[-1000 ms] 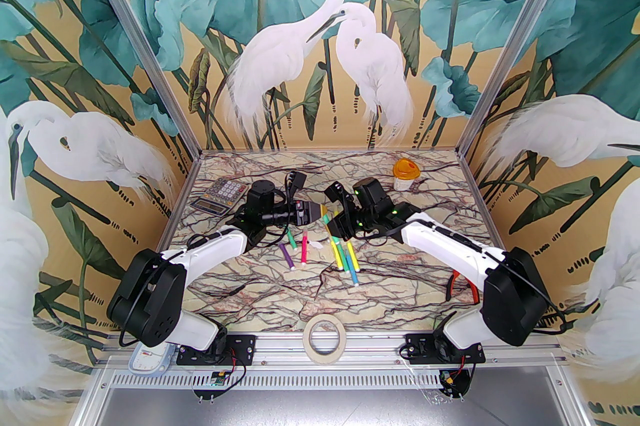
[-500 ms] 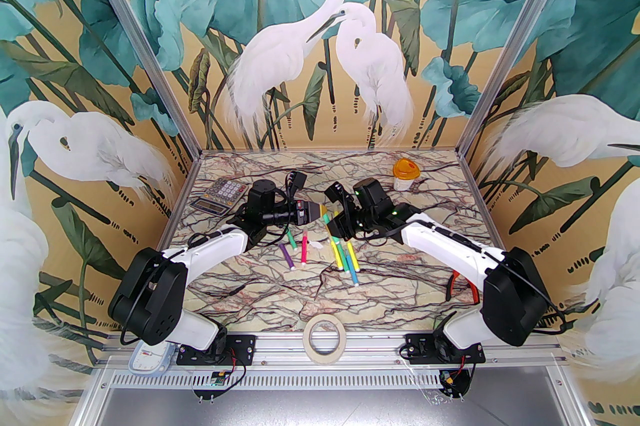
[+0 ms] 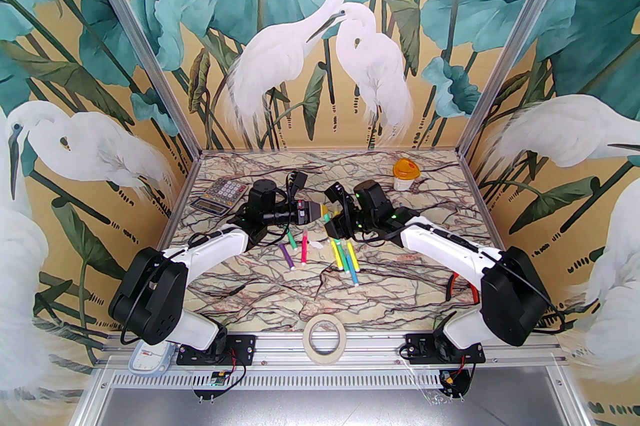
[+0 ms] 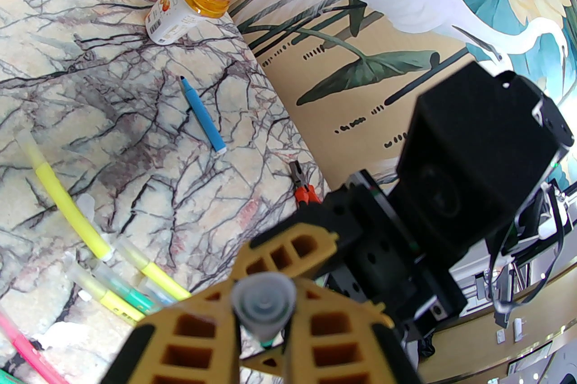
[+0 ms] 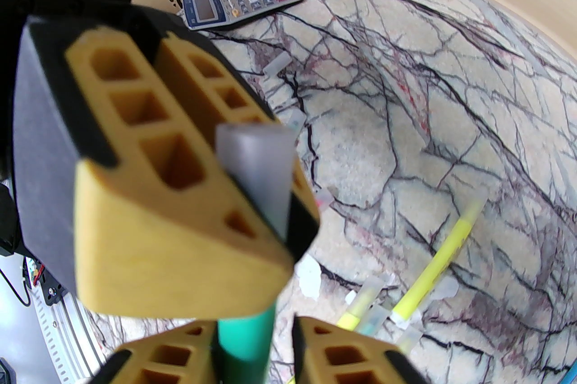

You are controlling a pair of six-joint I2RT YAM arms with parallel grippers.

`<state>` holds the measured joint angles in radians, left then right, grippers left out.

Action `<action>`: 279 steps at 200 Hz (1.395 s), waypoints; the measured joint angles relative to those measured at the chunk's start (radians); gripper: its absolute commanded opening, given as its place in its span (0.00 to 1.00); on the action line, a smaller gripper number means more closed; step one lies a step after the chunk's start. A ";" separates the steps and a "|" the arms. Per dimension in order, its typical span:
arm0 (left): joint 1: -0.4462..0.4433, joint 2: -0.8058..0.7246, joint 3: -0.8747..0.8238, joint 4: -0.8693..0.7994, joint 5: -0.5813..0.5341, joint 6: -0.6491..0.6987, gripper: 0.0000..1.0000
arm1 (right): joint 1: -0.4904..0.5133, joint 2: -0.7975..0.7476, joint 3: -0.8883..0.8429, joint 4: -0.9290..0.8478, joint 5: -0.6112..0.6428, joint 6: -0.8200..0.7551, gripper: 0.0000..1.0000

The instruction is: Open the pen caps

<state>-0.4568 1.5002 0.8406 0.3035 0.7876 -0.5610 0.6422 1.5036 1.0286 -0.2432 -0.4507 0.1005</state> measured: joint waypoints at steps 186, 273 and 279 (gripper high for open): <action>-0.048 -0.040 0.074 -0.221 -0.101 -0.031 0.00 | -0.003 -0.139 -0.212 0.212 0.021 0.003 0.00; -0.045 -0.040 0.080 -0.229 -0.103 -0.099 0.00 | -0.029 -0.169 -0.262 0.285 0.008 0.000 0.00; -0.044 -0.040 0.080 -0.229 -0.103 -0.103 0.00 | -0.029 -0.172 -0.265 0.289 0.008 0.000 0.00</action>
<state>-0.5007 1.4601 0.9211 0.0750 0.6846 -0.6643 0.6128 1.3319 0.7635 0.0456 -0.4431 0.1005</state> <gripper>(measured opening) 0.164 0.182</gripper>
